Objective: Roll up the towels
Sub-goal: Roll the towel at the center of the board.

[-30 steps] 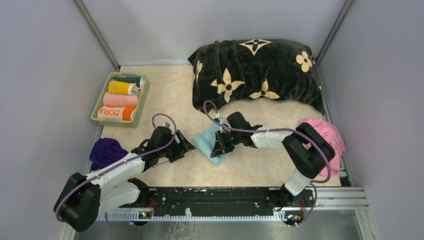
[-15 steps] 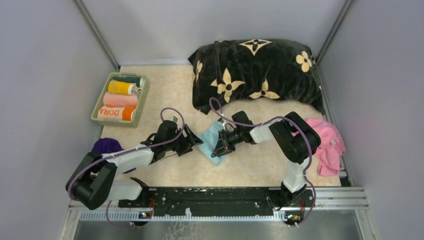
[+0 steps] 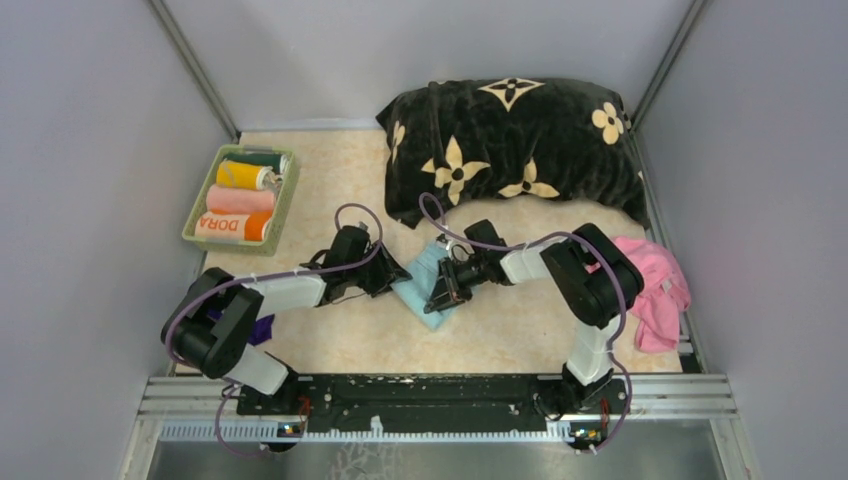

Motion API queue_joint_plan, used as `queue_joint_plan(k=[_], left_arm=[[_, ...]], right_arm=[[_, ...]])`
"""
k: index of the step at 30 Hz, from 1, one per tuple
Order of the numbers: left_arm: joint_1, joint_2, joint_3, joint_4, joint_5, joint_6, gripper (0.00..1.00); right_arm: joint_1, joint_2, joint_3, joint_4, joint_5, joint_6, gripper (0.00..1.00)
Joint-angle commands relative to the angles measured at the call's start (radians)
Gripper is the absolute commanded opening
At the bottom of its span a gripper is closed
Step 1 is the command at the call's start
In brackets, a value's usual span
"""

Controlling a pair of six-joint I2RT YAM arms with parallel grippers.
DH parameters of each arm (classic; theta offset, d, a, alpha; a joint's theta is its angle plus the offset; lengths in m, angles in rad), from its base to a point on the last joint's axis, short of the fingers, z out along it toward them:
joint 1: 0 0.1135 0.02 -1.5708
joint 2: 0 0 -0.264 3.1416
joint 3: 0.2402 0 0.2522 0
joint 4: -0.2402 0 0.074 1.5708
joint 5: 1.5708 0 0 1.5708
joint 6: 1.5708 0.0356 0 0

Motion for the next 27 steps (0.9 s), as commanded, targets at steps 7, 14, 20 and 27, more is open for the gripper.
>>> queue_joint_plan(k=[7,14,20,27], left_arm=[[0.002,0.122,0.057,-0.156,-0.032,0.035,0.46],[-0.001,0.144,0.070,-0.187,-0.034,0.043,0.45],[-0.004,0.151,0.084,-0.205,-0.039,0.051,0.45],[-0.004,0.157,0.085,-0.206,-0.037,0.051,0.46]], right_arm=[[0.065,-0.320,0.009,-0.301,0.460,-0.240,0.25],[0.277,-0.504,0.071,-0.421,0.907,-0.355,0.41],[0.482,-0.475,0.126,-0.436,1.194,-0.433,0.52],[0.625,-0.331,0.196,-0.443,1.362,-0.476,0.54]])
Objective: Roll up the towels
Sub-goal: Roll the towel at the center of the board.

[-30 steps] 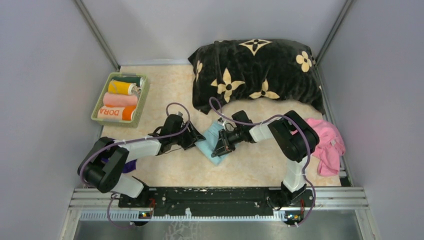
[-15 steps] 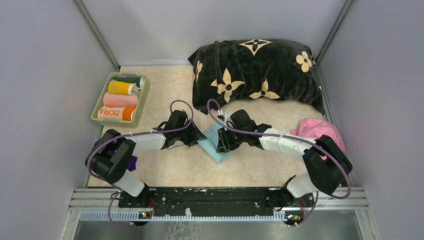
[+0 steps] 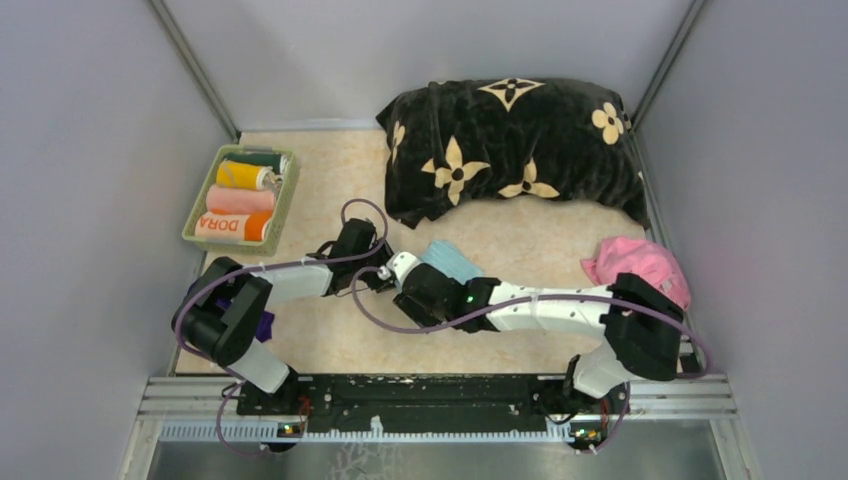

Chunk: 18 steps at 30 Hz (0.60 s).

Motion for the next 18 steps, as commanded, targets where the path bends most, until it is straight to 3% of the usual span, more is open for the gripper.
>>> queue_joint_plan(k=[1,18], left_arm=[[-0.005,0.061,-0.022,-0.125,-0.057,0.044,0.46],[-0.007,0.063,-0.020,-0.123,-0.046,0.049,0.53]], right_arm=[[0.064,0.094,0.076,-0.007,0.177,-0.055,0.54],[0.103,0.296,0.023,0.030,0.238,-0.076,0.49]])
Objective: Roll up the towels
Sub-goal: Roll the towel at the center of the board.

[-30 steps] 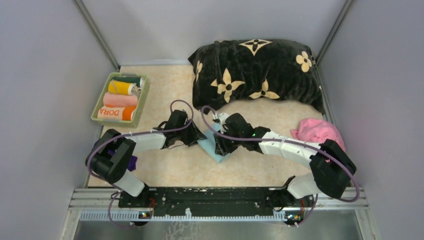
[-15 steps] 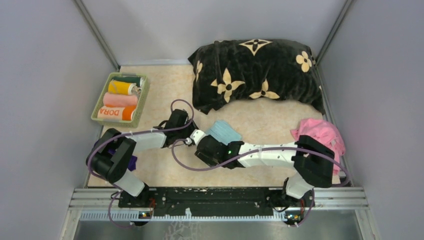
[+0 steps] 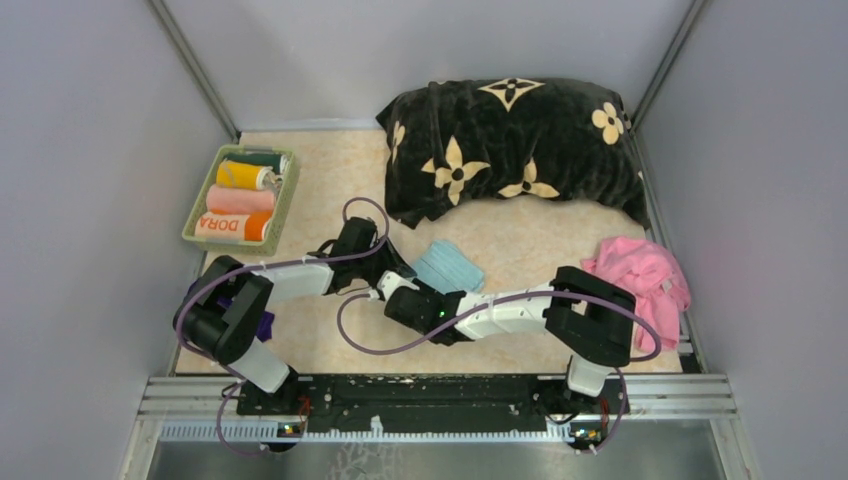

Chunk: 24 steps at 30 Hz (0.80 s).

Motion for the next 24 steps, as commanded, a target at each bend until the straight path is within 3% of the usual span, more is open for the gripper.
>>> queue_joint_plan(k=[1,5,9,17,24], left_arm=[[-0.006,0.050,-0.032,-0.123,-0.057,0.047,0.54],[-0.005,0.009,-0.043,-0.127,-0.062,0.049,0.60],[0.004,-0.075,-0.079,-0.133,-0.071,0.038,0.68],[0.033,-0.339,-0.211,-0.116,-0.106,0.008,0.81],[0.035,-0.506,-0.270,-0.152,-0.087,-0.010,0.82]], right_arm=[[0.007,0.041,-0.010,-0.006,-0.019,0.014,0.47],[-0.008,0.039,-0.012,-0.013,-0.095,0.031,0.30],[-0.068,-0.031,-0.042,0.045,-0.328,0.054,0.18],[-0.240,-0.094,-0.088,0.198,-0.811,0.170,0.15],[-0.428,-0.029,-0.177,0.424,-1.203,0.356,0.14]])
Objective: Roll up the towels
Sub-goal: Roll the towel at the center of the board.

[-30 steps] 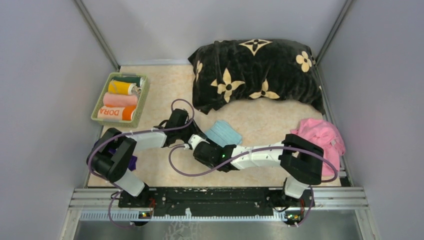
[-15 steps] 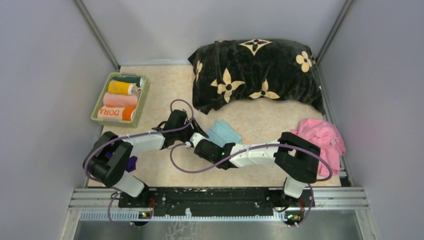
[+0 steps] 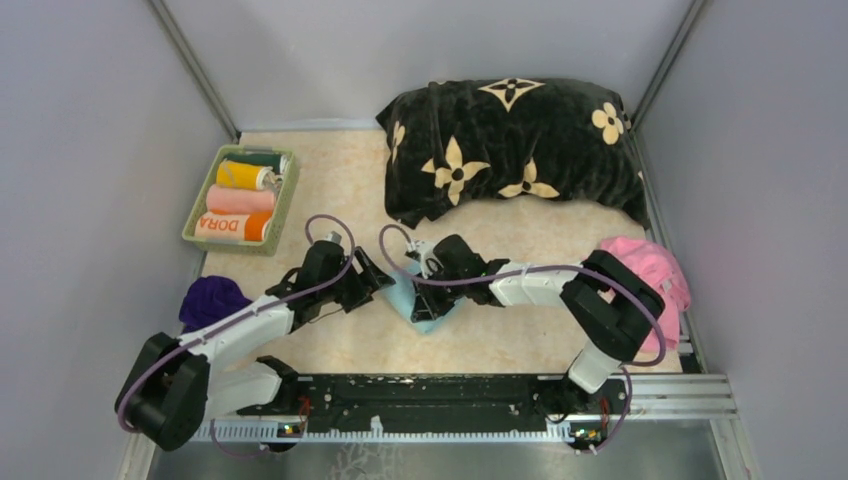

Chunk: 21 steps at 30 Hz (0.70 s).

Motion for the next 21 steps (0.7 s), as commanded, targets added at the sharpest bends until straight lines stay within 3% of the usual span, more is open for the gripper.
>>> queue_joint_plan(k=[1,7,21], left_arm=[[0.005,-0.089,-0.056,-0.018,0.007,-0.019,0.83],[0.005,-0.093,-0.111,0.093,0.064,-0.051,0.82],[0.003,0.201,0.004,0.250,0.097,-0.061,0.83]], right_arm=[[-0.109,0.071,-0.058,0.201,-0.380,0.176,0.14],[-0.201,0.167,-0.085,0.283,-0.494,0.271,0.14],[-0.232,0.267,-0.124,0.318,-0.501,0.311,0.15]])
